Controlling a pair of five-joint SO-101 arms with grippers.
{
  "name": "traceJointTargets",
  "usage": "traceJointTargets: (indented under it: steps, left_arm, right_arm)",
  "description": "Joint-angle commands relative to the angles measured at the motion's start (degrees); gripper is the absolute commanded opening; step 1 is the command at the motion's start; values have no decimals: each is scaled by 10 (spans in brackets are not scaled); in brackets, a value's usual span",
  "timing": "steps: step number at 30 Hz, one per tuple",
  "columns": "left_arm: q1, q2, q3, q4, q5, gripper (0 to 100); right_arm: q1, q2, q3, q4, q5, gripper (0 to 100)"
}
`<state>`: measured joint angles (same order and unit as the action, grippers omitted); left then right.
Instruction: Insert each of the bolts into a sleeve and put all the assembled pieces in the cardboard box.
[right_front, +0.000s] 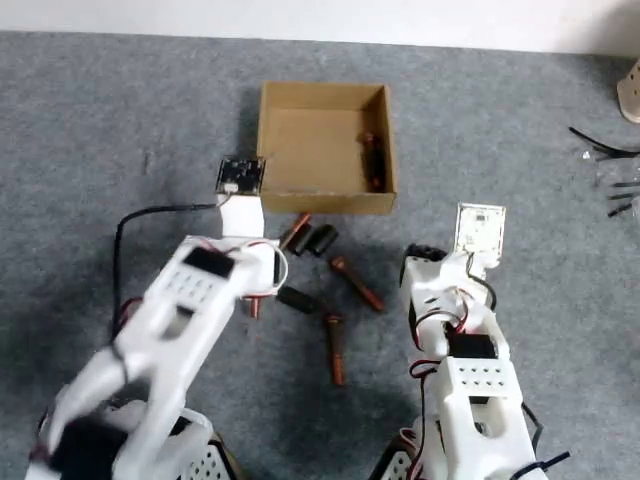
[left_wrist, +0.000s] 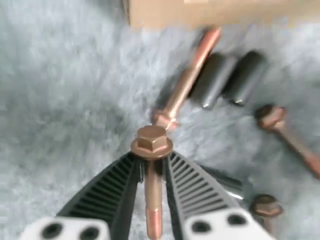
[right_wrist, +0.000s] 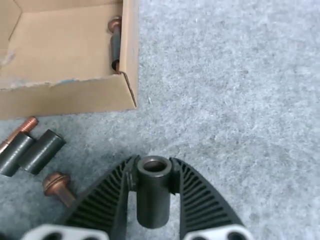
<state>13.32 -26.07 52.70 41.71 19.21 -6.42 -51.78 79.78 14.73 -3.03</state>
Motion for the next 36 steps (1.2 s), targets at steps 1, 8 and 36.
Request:
traceJointTargets:
  steps: [1,8,36]
  left_arm:
    - [-7,-170,41,-12,-23,4]
    - [-7,-523,192,-12,-47,4]
    - [-2,-749,318,-270,-46,4]
  right_arm:
    - [-7,-12,-3,-20,-5,5]
    - [-20,-11,-2,-21,-4,5]
    - [-192,-60,53,-264,11,5]
